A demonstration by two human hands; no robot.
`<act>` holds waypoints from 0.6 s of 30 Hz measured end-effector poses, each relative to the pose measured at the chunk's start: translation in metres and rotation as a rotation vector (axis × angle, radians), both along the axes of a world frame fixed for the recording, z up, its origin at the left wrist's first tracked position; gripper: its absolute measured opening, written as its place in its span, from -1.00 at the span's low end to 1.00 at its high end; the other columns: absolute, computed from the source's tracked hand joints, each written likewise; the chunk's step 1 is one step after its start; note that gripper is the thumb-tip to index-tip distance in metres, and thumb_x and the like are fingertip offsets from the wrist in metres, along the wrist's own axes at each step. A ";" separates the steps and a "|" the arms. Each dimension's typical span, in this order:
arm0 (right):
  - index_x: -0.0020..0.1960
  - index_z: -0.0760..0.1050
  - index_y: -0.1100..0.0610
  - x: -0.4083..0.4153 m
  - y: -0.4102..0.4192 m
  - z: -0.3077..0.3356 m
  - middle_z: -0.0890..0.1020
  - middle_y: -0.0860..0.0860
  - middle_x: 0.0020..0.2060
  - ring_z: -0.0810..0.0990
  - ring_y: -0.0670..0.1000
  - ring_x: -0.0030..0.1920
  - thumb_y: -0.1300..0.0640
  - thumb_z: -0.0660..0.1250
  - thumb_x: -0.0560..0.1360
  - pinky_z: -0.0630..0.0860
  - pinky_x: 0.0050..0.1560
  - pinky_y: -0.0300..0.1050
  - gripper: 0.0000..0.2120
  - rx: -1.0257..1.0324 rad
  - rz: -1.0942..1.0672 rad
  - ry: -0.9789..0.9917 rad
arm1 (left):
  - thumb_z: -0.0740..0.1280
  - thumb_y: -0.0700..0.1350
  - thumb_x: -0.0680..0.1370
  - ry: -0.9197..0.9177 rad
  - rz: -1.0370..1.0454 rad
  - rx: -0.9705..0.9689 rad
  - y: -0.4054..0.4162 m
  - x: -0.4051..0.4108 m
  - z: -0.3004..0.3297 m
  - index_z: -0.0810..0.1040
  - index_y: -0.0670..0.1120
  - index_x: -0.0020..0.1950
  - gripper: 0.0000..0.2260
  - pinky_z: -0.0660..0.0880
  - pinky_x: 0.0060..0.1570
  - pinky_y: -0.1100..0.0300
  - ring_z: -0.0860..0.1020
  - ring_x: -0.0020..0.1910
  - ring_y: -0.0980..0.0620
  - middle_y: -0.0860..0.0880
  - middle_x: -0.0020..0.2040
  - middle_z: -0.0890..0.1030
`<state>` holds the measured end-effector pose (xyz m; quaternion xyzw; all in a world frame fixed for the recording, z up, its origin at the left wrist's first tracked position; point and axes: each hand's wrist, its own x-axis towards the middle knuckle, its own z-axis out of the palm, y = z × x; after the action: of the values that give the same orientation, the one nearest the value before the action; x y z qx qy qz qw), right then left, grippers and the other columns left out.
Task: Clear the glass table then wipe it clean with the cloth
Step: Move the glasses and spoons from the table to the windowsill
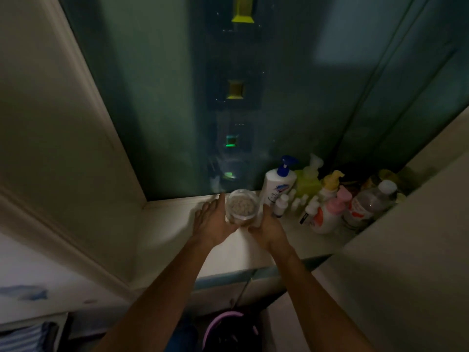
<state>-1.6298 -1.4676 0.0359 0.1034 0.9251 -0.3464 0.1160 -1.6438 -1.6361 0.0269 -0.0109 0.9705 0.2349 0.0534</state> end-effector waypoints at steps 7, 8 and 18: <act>0.31 0.34 0.03 0.051 -0.003 0.025 0.53 0.08 0.20 0.48 0.15 0.23 -0.10 0.25 0.51 0.48 0.19 0.08 -0.58 0.177 0.178 0.107 | 0.07 0.23 0.62 -0.040 -0.096 -0.251 -0.015 0.075 0.019 -0.03 -0.06 0.62 -0.33 -0.11 0.55 -0.08 -0.09 0.60 -0.11 -0.07 0.63 -0.06; 0.33 0.35 0.03 0.059 -0.005 0.031 0.52 0.09 0.21 0.47 0.16 0.23 -0.11 0.22 0.53 0.46 0.20 0.08 -0.58 0.195 0.199 0.103 | 0.06 0.22 0.63 -0.032 -0.101 -0.266 -0.016 0.088 0.024 -0.02 -0.05 0.62 -0.35 -0.12 0.55 -0.08 -0.08 0.60 -0.10 -0.07 0.63 -0.05; 0.42 0.34 0.17 0.180 -0.087 0.033 0.46 0.18 0.36 0.40 0.21 0.34 -0.08 0.19 0.59 0.36 0.34 0.07 -0.52 0.115 0.540 0.154 | 0.12 0.16 0.63 0.008 0.157 -0.225 -0.082 0.290 0.050 0.17 -0.08 0.56 -0.44 0.10 0.50 -0.08 0.16 0.55 -0.13 -0.10 0.58 0.20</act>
<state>-1.4500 -1.5547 0.0684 -0.1671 0.9433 -0.2569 0.1273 -1.3538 -1.7182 0.0766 -0.0919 0.9871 0.1280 0.0292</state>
